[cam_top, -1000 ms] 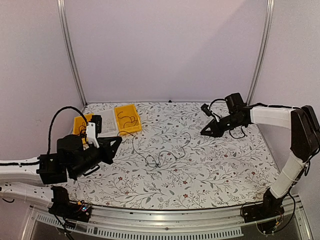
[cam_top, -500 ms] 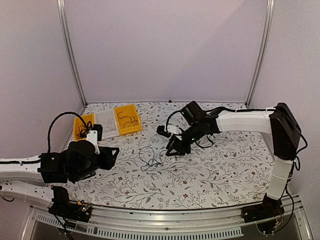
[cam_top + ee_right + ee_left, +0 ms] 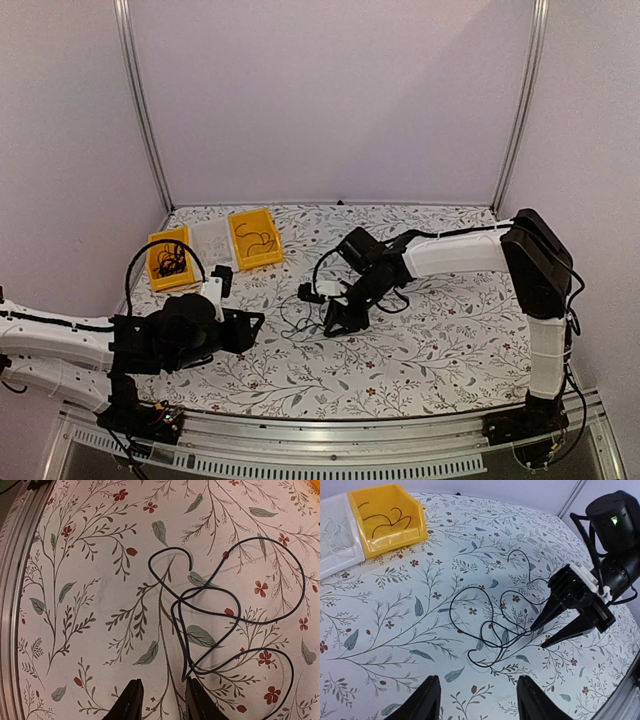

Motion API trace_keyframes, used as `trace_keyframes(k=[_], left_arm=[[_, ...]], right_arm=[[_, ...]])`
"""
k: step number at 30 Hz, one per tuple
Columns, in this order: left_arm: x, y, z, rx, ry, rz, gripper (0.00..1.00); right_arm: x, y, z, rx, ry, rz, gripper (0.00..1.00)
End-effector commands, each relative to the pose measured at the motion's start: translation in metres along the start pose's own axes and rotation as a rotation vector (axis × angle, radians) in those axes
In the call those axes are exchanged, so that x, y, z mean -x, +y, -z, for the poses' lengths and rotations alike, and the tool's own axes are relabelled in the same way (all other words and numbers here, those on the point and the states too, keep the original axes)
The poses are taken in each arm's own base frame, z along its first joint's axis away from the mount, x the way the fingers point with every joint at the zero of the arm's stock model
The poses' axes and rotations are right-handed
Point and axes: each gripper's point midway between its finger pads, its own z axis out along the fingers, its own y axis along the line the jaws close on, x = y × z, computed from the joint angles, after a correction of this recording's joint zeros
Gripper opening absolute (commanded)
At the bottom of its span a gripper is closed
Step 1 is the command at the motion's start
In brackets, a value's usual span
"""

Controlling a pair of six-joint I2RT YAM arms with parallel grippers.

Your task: Untangle the cables

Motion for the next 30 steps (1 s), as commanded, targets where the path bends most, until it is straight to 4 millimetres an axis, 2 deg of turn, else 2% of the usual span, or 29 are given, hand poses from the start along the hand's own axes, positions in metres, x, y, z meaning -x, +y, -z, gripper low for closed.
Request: trace_keyframes(k=[1,4,8,15,21,24,27,30], left_arm=[[-0.012,-0.028,-0.020,-0.082,0.045,-0.047,0.53],[-0.036,-0.036,-0.043,-0.075,0.139,-0.134,0.53],[-0.059,-0.038,-0.067,-0.041,0.233,-0.190,0.53],[-0.070,-0.038,-0.091,-0.038,0.254,-0.219,0.49],[-0.079,-0.036,-0.099,-0.038,0.295,-0.243,0.47],[-0.083,-0.031,-0.098,-0.030,0.305,-0.249,0.37],[-0.085,-0.026,-0.098,-0.017,0.310,-0.255,0.22],[-0.086,-0.022,-0.098,-0.007,0.312,-0.260,0.10]], right_arm=[[0.012,-0.004,-0.001,-0.002,-0.023,0.012,0.31],[0.013,-0.005,-0.004,0.005,-0.028,0.005,0.25],[0.011,-0.006,-0.008,0.010,-0.025,-0.006,0.24],[0.014,-0.007,-0.009,0.015,-0.039,-0.010,0.18],[0.013,-0.008,-0.011,0.015,-0.038,-0.010,0.12],[0.014,-0.008,-0.012,0.016,-0.042,-0.011,0.07],[0.014,-0.009,-0.013,0.015,-0.042,-0.012,0.00],[0.015,-0.010,-0.012,0.007,-0.043,-0.010,0.00]])
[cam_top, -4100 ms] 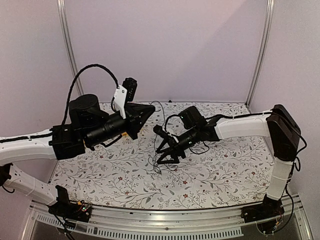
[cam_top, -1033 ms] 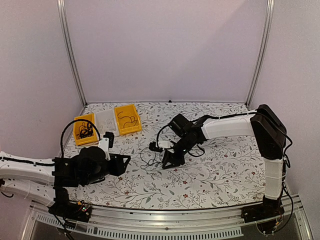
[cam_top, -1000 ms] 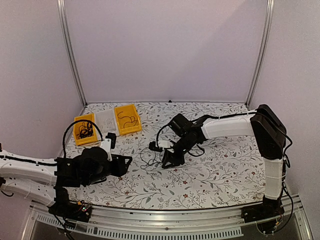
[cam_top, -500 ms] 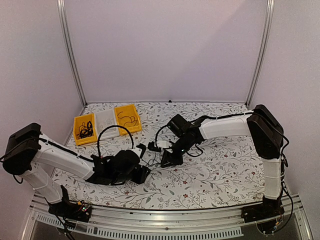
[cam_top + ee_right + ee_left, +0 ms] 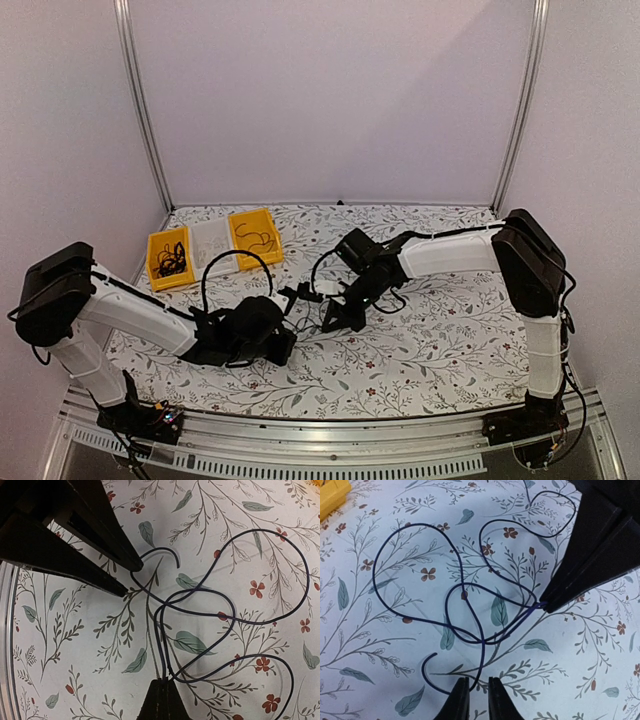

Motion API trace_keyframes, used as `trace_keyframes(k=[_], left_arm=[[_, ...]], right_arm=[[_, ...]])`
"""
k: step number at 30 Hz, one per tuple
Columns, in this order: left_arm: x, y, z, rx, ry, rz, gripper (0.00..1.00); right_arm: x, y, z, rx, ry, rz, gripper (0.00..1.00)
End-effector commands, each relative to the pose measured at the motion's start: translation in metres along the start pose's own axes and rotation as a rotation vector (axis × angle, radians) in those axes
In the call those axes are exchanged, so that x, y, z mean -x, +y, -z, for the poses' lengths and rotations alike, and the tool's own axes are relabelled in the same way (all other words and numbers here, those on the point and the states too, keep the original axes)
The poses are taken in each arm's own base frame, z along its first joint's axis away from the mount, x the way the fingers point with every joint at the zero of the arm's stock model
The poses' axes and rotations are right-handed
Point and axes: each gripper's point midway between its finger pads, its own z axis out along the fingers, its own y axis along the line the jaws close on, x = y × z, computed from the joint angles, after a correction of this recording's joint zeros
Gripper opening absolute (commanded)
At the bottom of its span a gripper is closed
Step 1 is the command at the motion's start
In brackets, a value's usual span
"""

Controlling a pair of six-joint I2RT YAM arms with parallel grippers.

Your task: Untangle the cables

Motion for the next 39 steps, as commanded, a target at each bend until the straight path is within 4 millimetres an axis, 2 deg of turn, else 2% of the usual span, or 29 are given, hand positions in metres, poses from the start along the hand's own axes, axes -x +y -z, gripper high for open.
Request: trace_keyframes(k=[1,2,7,10,17,19,20,21,23,24,26,32,36,39], left_arm=[[0.000,0.004,-0.003,-0.001,0.001,-0.007,0.05],[0.000,0.005,-0.003,0.003,0.002,-0.006,0.01],[0.010,0.019,0.011,0.069,-0.031,-0.007,0.00],[0.018,0.036,0.030,0.126,-0.078,0.004,0.00],[0.029,0.083,0.079,0.203,-0.197,0.097,0.00],[0.032,0.084,0.090,0.161,-0.233,0.098,0.00],[0.036,0.073,0.094,0.088,-0.256,0.069,0.00],[0.041,0.061,0.097,0.018,-0.280,0.049,0.02],[0.050,0.046,0.100,-0.065,-0.314,0.037,0.31],[0.054,0.040,0.100,-0.085,-0.321,0.025,0.41],[0.061,0.029,0.090,-0.093,-0.303,-0.034,0.50],[0.077,-0.002,0.034,-0.069,-0.195,-0.260,0.52],[0.084,-0.011,-0.003,-0.066,-0.180,-0.362,0.51],[0.088,-0.010,-0.031,-0.095,-0.152,-0.384,0.51]], right_arm=[[0.013,-0.003,-0.001,-0.005,-0.033,0.021,0.00],[0.013,-0.003,0.000,-0.010,-0.032,0.022,0.00],[0.007,-0.010,0.013,-0.059,-0.020,0.021,0.00],[-0.001,-0.020,0.028,-0.087,-0.024,-0.005,0.00],[-0.015,-0.053,0.076,-0.165,-0.068,-0.085,0.00],[-0.021,-0.061,0.086,-0.186,-0.074,-0.105,0.00],[-0.022,-0.062,0.089,-0.191,-0.076,-0.106,0.00],[-0.023,-0.062,0.091,-0.196,-0.079,-0.105,0.00],[-0.025,-0.060,0.091,-0.194,-0.079,-0.100,0.00],[-0.025,-0.059,0.091,-0.188,-0.081,-0.100,0.00],[-0.025,-0.058,0.087,-0.173,-0.082,-0.106,0.00],[-0.026,-0.059,0.085,-0.166,-0.081,-0.118,0.00],[-0.030,-0.056,0.083,-0.155,-0.076,-0.118,0.00],[-0.031,-0.053,0.083,-0.146,-0.076,-0.115,0.00]])
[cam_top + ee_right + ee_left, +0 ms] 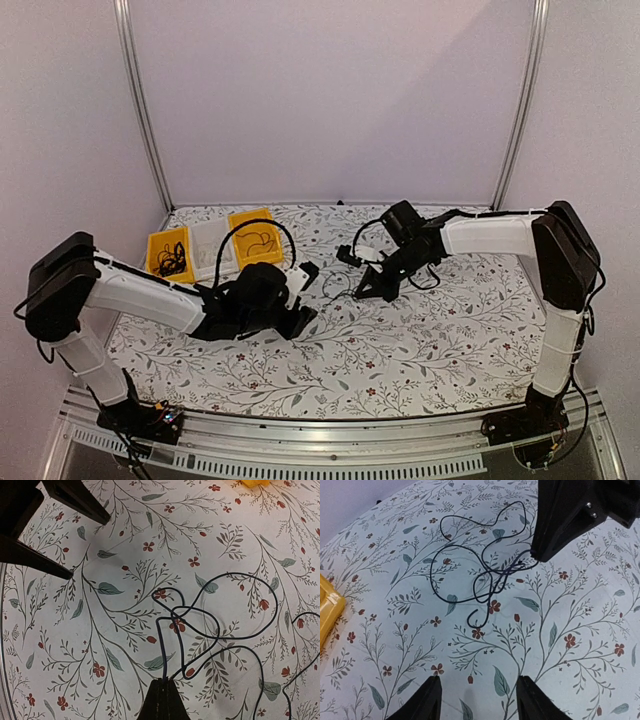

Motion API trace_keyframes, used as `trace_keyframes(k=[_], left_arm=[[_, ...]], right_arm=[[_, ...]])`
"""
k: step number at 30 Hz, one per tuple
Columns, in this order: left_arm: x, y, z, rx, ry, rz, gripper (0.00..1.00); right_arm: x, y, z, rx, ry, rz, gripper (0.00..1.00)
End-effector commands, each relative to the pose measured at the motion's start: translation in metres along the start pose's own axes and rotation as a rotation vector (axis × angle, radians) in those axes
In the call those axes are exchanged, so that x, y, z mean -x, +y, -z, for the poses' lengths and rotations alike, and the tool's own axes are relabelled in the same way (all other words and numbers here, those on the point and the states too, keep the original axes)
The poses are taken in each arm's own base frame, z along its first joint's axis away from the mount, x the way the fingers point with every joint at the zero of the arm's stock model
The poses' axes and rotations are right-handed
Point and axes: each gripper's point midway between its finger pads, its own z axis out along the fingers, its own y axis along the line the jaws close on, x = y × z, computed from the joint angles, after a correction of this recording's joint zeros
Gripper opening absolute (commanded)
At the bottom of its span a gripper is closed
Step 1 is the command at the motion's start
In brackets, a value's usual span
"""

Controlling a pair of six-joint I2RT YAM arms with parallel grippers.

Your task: Untangle the cables

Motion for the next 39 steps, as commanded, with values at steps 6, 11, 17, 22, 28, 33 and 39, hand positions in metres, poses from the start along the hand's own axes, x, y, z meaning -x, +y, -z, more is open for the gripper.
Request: trace_keyframes(k=[6,11,17,22,28,33,39], left_arm=[[0.012,-0.006,-0.060,-0.140,-0.011,-0.116,0.48],[0.011,-0.006,-0.076,-0.146,0.001,-0.121,0.44],[0.002,-0.013,-0.088,-0.192,0.022,-0.127,0.28],[-0.001,-0.008,-0.093,-0.186,0.021,-0.123,0.15],[0.010,0.019,-0.076,-0.094,-0.017,-0.069,0.00],[0.037,0.068,-0.018,0.075,-0.101,0.022,0.00],[0.051,0.117,0.068,0.237,-0.201,0.122,0.00]], right_arm=[[0.000,0.010,0.000,0.041,-0.012,0.009,0.00],[-0.001,0.010,0.000,0.041,-0.011,0.010,0.00],[-0.001,0.009,0.000,0.035,-0.008,0.010,0.00],[-0.001,0.007,0.000,0.030,-0.009,0.009,0.00],[-0.006,-0.004,0.002,0.003,0.001,-0.008,0.00],[-0.017,-0.027,0.013,-0.031,-0.006,-0.059,0.00],[-0.028,-0.048,0.026,-0.069,-0.015,-0.114,0.00]])
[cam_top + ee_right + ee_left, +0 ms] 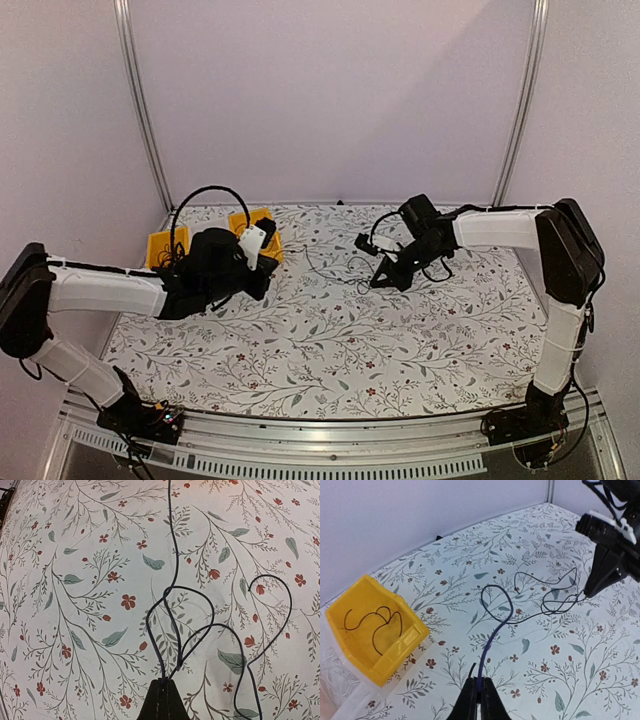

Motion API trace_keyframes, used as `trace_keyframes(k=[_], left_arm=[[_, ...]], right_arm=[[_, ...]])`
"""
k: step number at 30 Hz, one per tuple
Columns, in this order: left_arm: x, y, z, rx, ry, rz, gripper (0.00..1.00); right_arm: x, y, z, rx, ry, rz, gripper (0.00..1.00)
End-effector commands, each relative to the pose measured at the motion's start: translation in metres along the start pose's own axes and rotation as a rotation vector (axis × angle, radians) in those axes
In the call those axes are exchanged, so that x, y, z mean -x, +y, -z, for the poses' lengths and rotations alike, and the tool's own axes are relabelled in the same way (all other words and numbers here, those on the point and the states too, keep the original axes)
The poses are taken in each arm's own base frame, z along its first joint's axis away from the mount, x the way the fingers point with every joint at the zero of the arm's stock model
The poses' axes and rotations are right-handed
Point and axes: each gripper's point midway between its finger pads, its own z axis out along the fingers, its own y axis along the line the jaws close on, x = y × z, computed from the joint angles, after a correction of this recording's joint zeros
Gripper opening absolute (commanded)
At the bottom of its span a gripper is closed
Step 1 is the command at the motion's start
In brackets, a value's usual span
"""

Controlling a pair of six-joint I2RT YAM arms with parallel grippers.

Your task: Untangle the cables

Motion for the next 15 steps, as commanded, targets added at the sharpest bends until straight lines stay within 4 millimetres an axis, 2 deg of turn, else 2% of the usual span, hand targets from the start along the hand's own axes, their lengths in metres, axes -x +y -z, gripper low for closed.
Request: trace_keyframes(k=[1,8,10,12,15], left_arm=[[0.019,0.045,0.050,0.158,-0.070,0.082,0.00],[0.061,0.104,0.137,0.398,-0.211,0.166,0.00],[0.074,0.114,0.161,0.438,-0.273,0.194,0.00],[0.078,0.121,0.180,0.463,-0.298,0.206,0.00],[0.082,0.127,0.198,0.489,-0.327,0.217,0.00]], right_arm=[[-0.008,-0.014,0.007,-0.026,-0.002,-0.036,0.00],[-0.017,-0.039,0.015,-0.095,0.010,-0.088,0.00],[-0.020,-0.045,0.018,-0.105,0.006,-0.108,0.00],[-0.022,-0.050,0.020,-0.110,0.004,-0.123,0.00],[-0.025,-0.053,0.022,-0.115,0.004,-0.133,0.00]])
